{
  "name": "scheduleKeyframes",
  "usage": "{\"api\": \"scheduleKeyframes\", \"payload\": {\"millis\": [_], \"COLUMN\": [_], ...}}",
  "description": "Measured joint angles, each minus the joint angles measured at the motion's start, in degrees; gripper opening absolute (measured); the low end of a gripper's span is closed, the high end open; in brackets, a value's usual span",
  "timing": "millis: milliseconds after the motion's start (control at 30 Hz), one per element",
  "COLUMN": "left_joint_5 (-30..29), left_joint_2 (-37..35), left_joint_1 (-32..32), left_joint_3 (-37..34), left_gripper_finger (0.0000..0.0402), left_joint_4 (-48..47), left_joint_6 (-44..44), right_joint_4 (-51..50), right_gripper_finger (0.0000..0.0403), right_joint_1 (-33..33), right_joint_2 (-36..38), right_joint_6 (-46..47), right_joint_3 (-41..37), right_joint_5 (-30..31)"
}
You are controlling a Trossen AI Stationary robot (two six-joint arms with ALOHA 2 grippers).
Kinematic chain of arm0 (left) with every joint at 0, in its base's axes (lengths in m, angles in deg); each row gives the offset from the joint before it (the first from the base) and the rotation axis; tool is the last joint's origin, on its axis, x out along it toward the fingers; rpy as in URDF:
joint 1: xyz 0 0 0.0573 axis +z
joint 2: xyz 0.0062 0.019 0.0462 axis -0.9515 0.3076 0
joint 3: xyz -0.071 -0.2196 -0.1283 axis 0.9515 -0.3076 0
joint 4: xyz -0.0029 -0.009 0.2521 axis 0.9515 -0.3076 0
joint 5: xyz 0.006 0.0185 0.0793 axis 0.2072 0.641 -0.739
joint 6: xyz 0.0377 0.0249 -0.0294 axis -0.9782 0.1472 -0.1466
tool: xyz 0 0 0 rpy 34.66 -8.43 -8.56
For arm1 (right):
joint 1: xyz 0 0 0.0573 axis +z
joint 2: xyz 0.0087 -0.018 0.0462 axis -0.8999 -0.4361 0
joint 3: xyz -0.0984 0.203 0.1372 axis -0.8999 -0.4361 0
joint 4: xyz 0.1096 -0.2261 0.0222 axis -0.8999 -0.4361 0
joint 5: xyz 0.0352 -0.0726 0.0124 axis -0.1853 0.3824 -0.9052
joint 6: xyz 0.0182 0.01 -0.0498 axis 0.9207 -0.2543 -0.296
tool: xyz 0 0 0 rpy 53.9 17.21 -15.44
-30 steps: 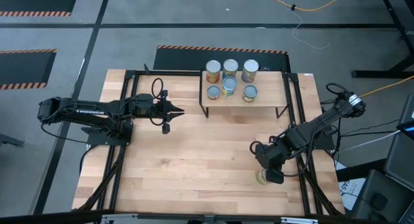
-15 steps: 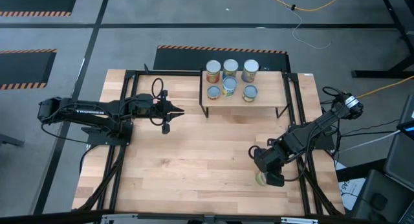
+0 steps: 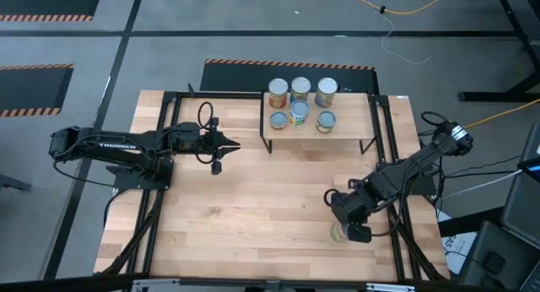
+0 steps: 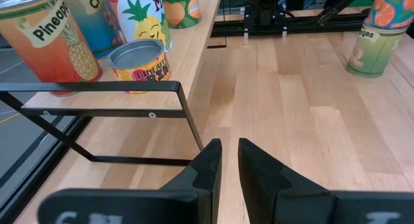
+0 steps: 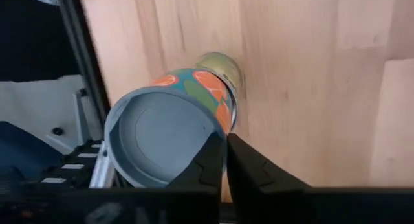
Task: Pick and place cans onto a shelf
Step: Move the green and orange canned oranges to the top right side of the table
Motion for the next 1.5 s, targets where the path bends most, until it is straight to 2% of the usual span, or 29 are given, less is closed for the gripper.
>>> {"api": "scheduleKeyframes", "payload": {"millis": [233, 433, 567, 767, 1000, 1200, 1500], "left_joint_5": [-0.01, 0.0, 0.0, -0.01, 0.0, 0.0, -0.01], "left_joint_2": [0.0, 0.0, 0.0, 0.0, 0.0, 0.0, 0.0], "left_joint_1": [0.02, 0.01, 0.0, 0.01, 0.0, 0.02, 0.01], "left_joint_3": [0.0, 0.0, 0.0, 0.0, -0.02, 0.0, 0.0], "left_gripper_finger": [0.0044, 0.0044, 0.0044, 0.0044, 0.0044, 0.0044, 0.0044], "left_joint_4": [0.0, 0.0, 0.0, 0.0, 0.0, 0.0, 0.0], "left_joint_6": [-0.02, -0.02, -0.02, -0.03, -0.02, -0.04, -0.02], "right_joint_4": [-5.78, -10.57, -10.14, 0.77, 15.71, 18.08, 19.07], "right_gripper_finger": [0.0011, 0.0013, 0.0013, 0.0013, 0.0013, 0.0013, 0.0013], "right_joint_1": [-2.28, -6.37, -11.34, -21.53, -30.84, -34.01, -34.74], "right_joint_2": [0.08, 0.13, 0.17, 0.21, 0.21, 0.21, 0.21], "right_joint_6": [-1.9, -11.27, -20.1, -31.34, -34.36, -34.27, -34.23], "right_joint_3": [6.28, 9.36, 9.06, 3.24, -8.15, -14.89, -20.75], "right_joint_5": [0.16, 7.02, 10.93, 11.18, 6.84, 6.03, 6.01]}}
